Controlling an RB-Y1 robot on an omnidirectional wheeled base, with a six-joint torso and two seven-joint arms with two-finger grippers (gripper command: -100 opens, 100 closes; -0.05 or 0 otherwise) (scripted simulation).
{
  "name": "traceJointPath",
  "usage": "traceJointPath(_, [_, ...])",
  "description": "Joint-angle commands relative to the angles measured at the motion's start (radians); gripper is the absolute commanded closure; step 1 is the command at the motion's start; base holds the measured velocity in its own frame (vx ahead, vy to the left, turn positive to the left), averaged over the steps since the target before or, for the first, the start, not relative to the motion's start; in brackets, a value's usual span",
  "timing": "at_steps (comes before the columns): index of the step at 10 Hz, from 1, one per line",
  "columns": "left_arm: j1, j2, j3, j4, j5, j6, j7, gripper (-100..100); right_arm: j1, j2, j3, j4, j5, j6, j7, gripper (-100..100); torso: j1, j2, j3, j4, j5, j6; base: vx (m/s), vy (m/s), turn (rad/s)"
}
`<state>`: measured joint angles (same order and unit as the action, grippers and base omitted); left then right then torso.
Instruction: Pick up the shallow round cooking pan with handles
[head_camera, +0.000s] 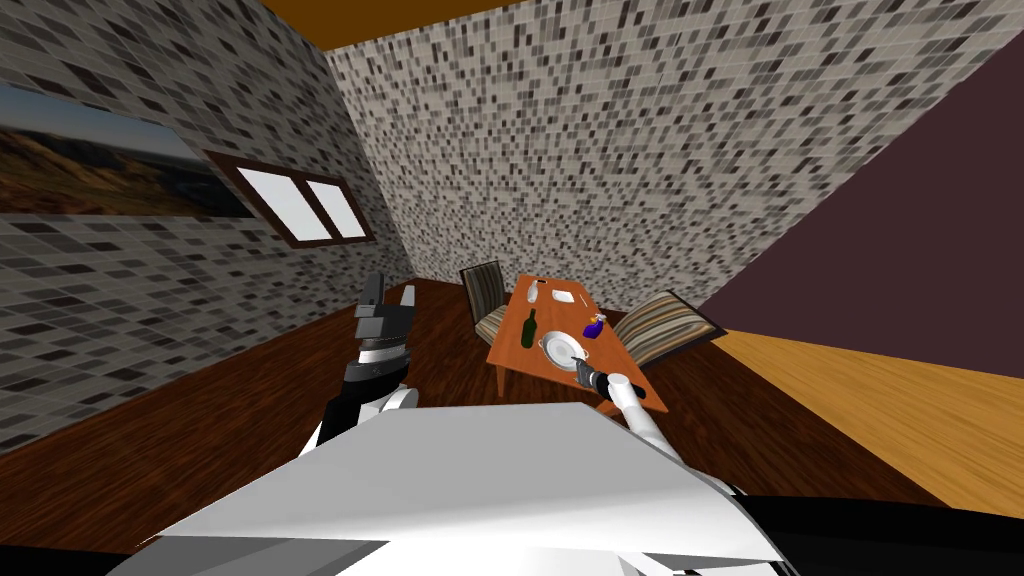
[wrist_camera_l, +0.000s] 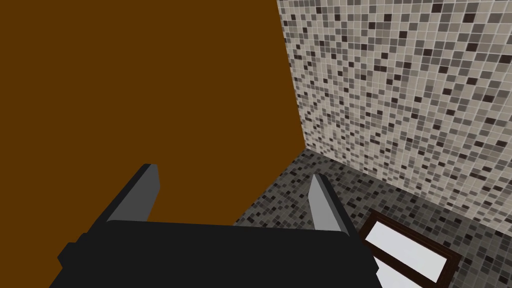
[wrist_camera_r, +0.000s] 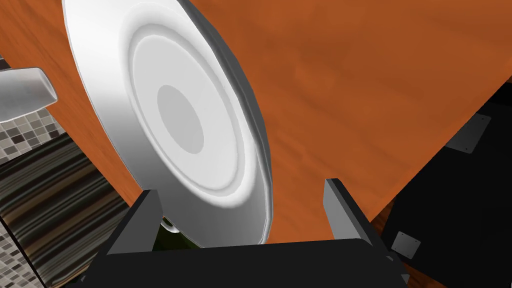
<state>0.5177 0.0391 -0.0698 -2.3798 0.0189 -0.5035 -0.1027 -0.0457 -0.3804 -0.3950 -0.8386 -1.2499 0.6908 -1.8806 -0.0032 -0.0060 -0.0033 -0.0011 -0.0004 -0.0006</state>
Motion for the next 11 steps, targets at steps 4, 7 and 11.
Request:
traceJointPath(4, [0.0,0.0,0.0,0.0,0.0,0.0,0.0,0,0.001,0.002,0.001,0.001,0.001,-0.003,0.001,100,0.004,0.004,0.003,0.002,0.001,-0.001,0.012,-0.008,0.001])
traceJointPath(7, [0.0,0.0,0.0,0.0,0.0,0.0,0.0,0,0.0,0.002,0.0,0.001,0.001,-0.003,0.001,0,0.004,0.006,0.004,0.002,0.002,0.0,0.0,0.0,0.0])
traceJointPath(11, [0.0,0.0,0.0,0.0,0.0,0.0,0.0,0,-0.004,-0.035,-0.004,0.008,-0.014,0.022,-0.007,0,0.007,0.01,0.007,0.003,0.003,0.0,-0.039,0.029,0.006])
